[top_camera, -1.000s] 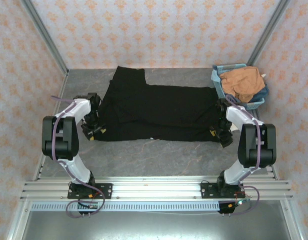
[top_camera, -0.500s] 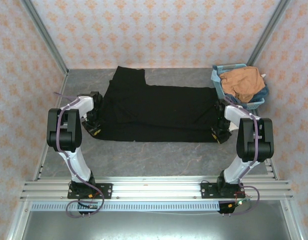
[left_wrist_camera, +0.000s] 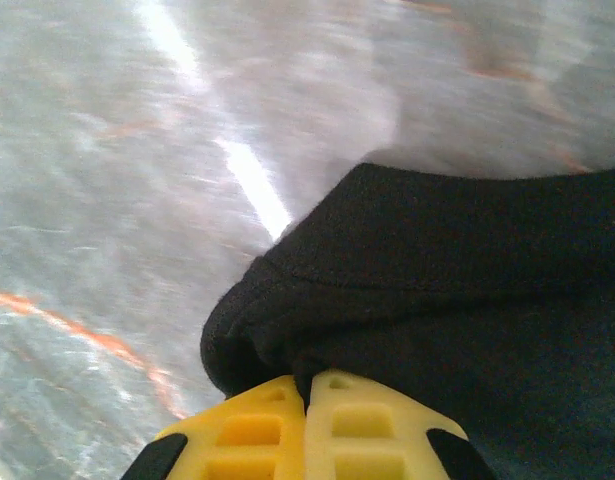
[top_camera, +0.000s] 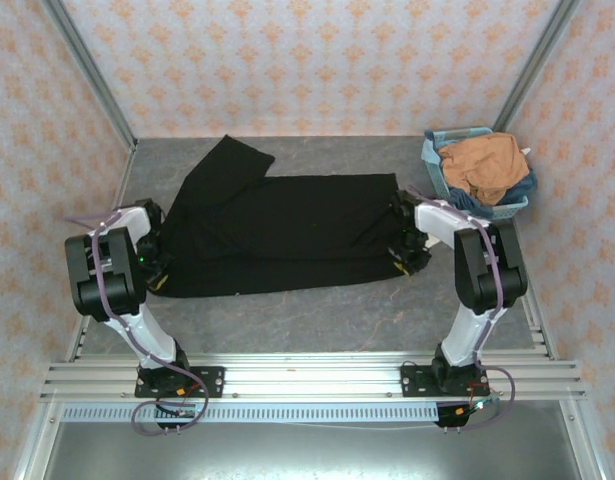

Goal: Fold and stack the t-shirts

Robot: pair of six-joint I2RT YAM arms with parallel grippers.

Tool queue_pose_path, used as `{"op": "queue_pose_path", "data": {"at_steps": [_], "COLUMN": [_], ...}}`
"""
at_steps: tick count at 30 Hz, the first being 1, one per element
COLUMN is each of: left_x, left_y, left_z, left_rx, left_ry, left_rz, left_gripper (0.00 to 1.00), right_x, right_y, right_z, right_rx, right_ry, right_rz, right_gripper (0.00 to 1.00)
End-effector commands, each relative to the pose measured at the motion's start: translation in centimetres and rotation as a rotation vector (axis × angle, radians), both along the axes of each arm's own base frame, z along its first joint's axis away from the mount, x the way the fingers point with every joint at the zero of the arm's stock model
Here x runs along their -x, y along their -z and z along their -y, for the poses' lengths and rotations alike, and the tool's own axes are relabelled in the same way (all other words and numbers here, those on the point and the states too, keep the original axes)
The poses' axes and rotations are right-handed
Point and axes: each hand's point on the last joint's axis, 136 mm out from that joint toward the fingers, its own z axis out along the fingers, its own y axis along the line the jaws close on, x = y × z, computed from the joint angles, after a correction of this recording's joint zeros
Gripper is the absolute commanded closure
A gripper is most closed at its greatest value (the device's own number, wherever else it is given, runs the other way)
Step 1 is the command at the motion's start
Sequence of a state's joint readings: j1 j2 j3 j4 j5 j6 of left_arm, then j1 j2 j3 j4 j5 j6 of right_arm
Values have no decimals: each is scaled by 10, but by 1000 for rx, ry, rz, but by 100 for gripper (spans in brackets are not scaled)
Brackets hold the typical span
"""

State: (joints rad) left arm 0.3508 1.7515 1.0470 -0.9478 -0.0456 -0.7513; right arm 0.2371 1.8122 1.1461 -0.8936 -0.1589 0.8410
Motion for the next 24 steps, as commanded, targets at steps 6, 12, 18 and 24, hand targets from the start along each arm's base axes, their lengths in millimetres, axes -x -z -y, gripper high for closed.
{"op": "queue_pose_path", "data": {"at_steps": [6,12,18,24], "left_x": [-3,-4,10,-49], "left_y": [-10,-21,-71,-87], "left_z": [-5,9,-3,47], "left_rx": [14,12,-180,-6], "left_ry": [-17,23,-3,106], "left_rz": [77,62,131,399], "left_gripper": [98,90,49,47], "right_x": [37,59,40,-9], "right_y": [-15,-5,-35,-61], "right_z": [23,21,31,-3], "right_rx": [115,82,138,-31], "right_ry": [45,81,55,-80], "right_rz": [-36,-69,33,278], "right_gripper": [84,78,54,38]}}
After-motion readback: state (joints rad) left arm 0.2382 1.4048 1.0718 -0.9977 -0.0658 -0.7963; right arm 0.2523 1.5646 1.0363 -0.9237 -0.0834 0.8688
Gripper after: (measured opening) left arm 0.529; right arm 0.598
